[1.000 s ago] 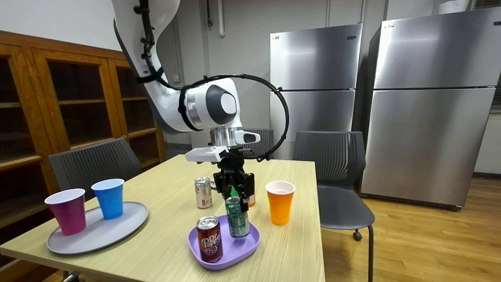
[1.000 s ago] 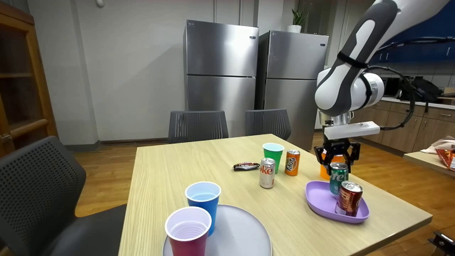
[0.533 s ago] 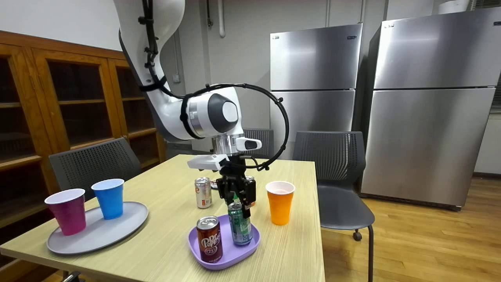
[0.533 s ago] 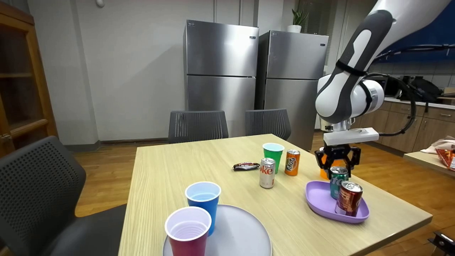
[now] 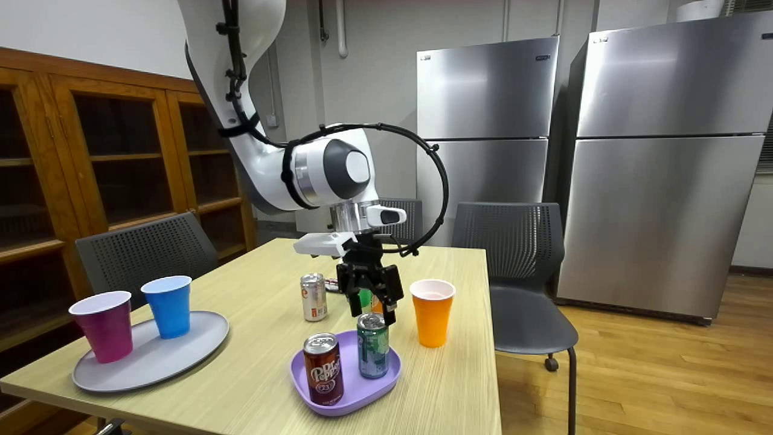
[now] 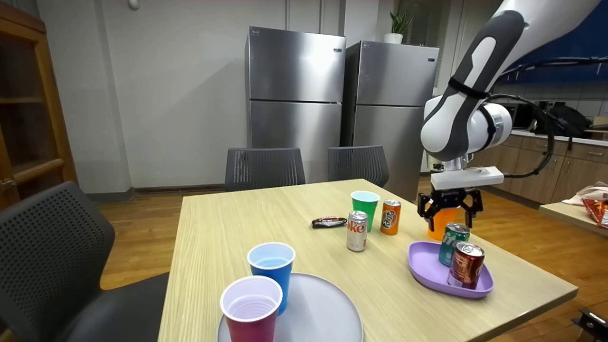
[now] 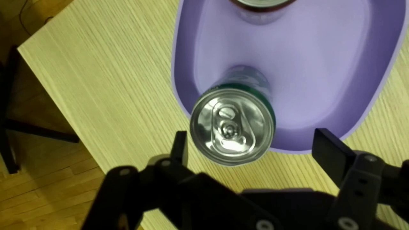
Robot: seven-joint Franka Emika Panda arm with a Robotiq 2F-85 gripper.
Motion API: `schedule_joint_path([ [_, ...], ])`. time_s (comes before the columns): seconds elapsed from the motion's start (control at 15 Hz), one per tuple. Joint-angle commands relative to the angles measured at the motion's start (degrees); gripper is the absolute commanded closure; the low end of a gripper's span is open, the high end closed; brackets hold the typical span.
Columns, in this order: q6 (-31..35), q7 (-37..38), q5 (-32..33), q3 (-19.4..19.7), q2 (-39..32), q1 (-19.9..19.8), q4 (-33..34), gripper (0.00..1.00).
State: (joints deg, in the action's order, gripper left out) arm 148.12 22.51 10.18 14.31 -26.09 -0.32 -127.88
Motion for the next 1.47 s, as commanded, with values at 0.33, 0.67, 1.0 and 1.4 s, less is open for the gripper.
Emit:
schedule_joint_path([
  [0.33, -2.77, -0.73, -1.68, -0.47, 0.33, -0.37, 6.21, 0.00],
  [0.67, -2.43, -6.21, -4.71, -2.39, -2.00, -2.81, 11.08, 0.00],
  [1.0, -3.15, -9.56, -6.14, -2.60, -3.92, -4.27, 15.44, 0.00],
  [1.4, -5.37, -8.79, -7.54, -3.02, -5.57, -4.46, 20.38, 0.00],
])
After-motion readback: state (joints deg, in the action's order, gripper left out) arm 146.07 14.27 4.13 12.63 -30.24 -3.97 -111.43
